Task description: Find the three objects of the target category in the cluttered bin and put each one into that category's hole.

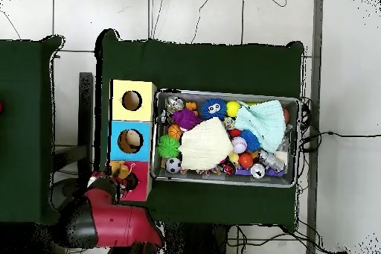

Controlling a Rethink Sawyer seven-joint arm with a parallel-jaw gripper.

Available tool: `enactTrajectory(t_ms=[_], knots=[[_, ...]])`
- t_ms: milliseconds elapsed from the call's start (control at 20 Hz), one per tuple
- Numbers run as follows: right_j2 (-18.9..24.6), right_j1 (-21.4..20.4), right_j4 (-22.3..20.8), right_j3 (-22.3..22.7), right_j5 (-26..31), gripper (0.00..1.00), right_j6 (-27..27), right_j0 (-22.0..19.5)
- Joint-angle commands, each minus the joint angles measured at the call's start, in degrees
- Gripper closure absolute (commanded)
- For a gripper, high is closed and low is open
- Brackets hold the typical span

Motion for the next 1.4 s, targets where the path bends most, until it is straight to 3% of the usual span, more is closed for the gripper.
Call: enactTrajectory(t_ms=[50,300,400,700,1050,1150,1400], knots=[[-2.47,-1.54,3.57,5.15,9.64,1.0,14.95,2.28],[-1.87,-3.59,3.52,7.06,10.25,1.0,13.79,1.78],[1.59,-3.73,3.19,9.62,7.02,1.0,12.25,-1.38],[15.78,-2.8,-1.22,17.86,-3.44,1.0,9.76,-15.98],[21.63,3.02,-5.37,17.46,-10.74,1.0,12.2,-21.32],[22.78,3.75,-5.59,17.55,-12.29,1.0,13.67,-20.96],[27.67,2.05,-5.62,17.67,-12.1,1.0,15.34,-23.54]])
